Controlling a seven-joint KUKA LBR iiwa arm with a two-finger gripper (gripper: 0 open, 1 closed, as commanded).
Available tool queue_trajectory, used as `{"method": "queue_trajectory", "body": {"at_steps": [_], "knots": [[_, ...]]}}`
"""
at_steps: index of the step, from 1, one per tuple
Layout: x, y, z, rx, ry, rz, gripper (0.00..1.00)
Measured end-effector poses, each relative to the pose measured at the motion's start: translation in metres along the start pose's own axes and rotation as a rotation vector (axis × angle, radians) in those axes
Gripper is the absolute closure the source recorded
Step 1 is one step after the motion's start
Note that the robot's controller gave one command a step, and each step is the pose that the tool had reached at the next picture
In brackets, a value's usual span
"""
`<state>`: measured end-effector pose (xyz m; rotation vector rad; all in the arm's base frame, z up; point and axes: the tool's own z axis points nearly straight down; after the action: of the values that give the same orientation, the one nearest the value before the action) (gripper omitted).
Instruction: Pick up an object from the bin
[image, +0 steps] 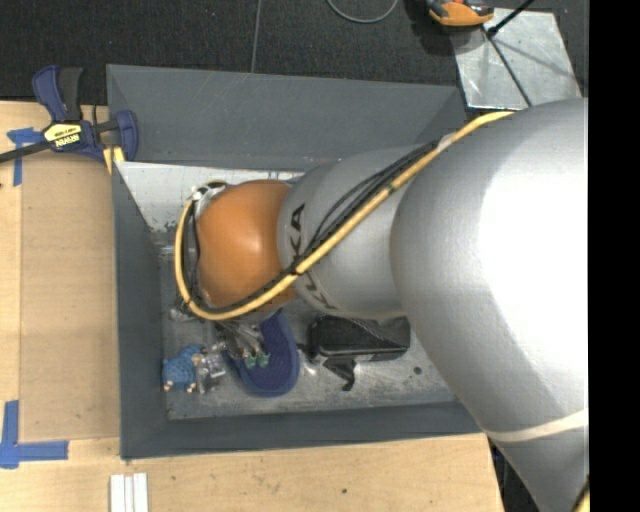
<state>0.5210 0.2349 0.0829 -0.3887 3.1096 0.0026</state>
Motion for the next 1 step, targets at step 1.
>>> {"method": "queue_trajectory", "body": {"at_steps": [1], "knots": [[0.0270, -0.0033, -0.0179, 0.002, 0.007, 0.381, 0.00]]}}
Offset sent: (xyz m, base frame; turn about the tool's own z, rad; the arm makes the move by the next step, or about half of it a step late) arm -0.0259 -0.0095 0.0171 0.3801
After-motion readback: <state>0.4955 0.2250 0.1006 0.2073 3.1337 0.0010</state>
